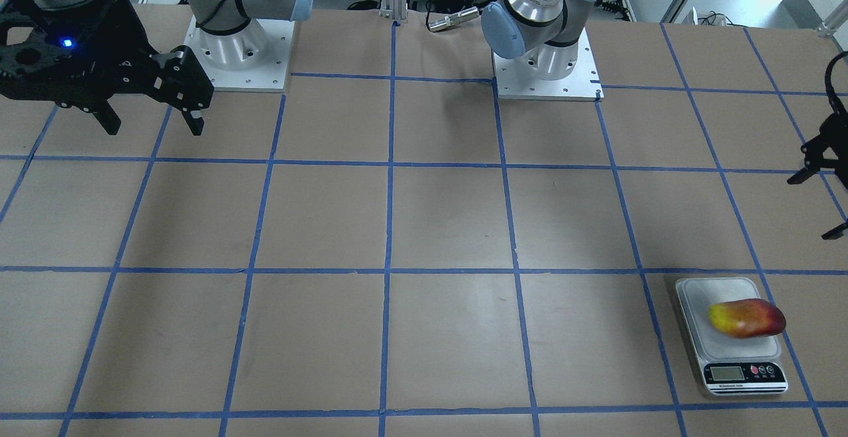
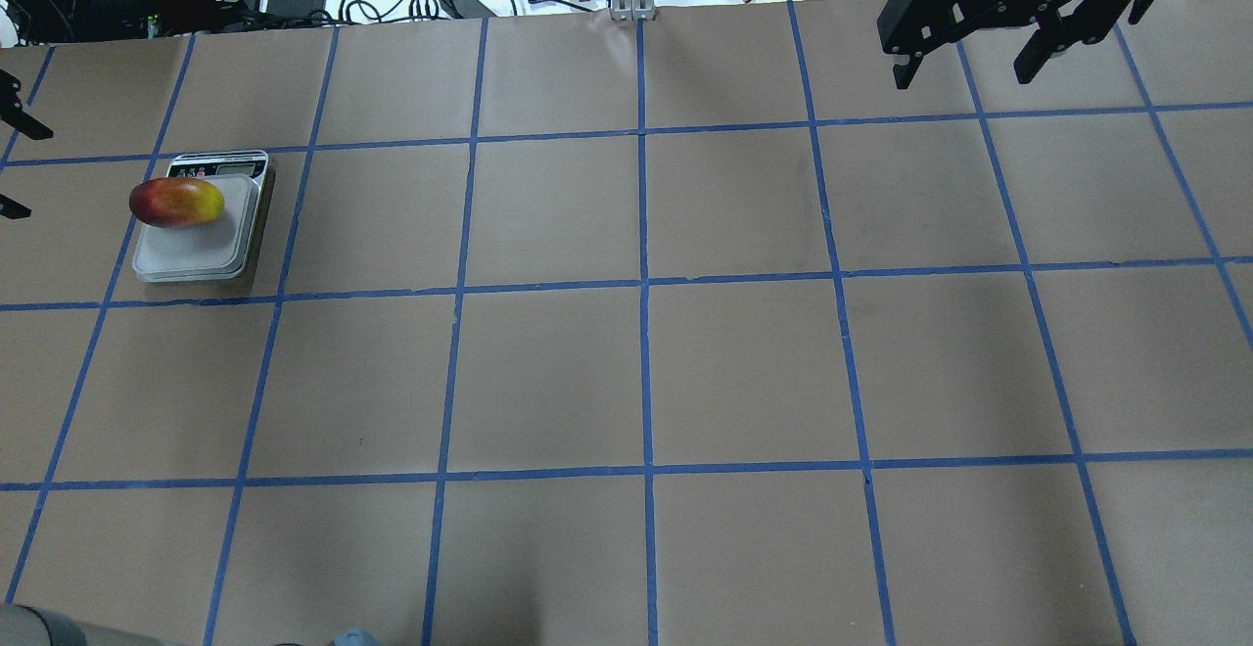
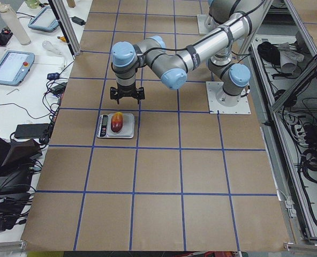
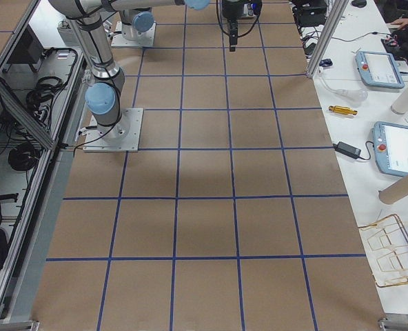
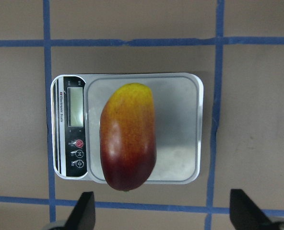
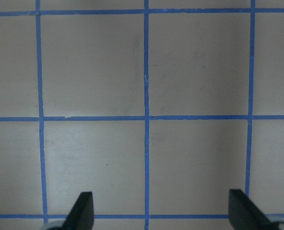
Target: Weigh mango
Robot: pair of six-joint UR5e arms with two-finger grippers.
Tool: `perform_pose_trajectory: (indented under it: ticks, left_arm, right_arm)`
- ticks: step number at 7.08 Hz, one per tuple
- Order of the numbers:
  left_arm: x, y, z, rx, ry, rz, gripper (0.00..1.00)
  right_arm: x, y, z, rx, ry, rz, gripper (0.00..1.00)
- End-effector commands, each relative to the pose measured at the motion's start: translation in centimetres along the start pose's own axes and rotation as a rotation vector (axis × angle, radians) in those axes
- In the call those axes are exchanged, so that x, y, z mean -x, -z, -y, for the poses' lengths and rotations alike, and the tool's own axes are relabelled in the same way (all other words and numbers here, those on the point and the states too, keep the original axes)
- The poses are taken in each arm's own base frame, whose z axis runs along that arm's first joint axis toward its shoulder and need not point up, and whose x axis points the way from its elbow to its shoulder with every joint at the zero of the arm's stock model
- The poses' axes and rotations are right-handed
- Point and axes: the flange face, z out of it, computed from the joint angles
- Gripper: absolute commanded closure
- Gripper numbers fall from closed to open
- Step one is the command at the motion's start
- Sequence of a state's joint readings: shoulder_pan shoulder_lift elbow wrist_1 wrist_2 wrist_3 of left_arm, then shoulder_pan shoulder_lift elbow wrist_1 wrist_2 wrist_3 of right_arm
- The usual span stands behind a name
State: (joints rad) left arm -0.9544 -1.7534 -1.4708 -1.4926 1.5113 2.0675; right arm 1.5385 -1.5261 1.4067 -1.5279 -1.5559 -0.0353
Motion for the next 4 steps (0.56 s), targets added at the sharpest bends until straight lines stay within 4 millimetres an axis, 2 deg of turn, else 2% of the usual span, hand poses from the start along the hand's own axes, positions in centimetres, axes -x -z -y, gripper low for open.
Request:
perform_pose_trajectory:
  ticks: [1,2,3,4]
  left_arm:
    - [-5.6,5.1,3.4,-0.015,0.150,-0.067,0.00]
    - [-7.7,6.5,4.8,-0.023,0.245,-0.095,0.00]
    - [-8.3,7.5,5.8,-0.014,0.372,-0.081,0.00]
    - [-8.1,7.7,7.5,-0.010,0.504,-0.074,0.00]
  right_arm:
    - [0.0,-0.1,0.0,0.001,0.000,0.001,0.00]
    - [0.0,-0.1,0.0,0.001,0.000,0.001,0.00]
    - [0.0,0.0,0.0,0.000,0.000,0.000,0.00]
    - [0.0,-0.1,0.0,0.001,0.000,0.001,0.00]
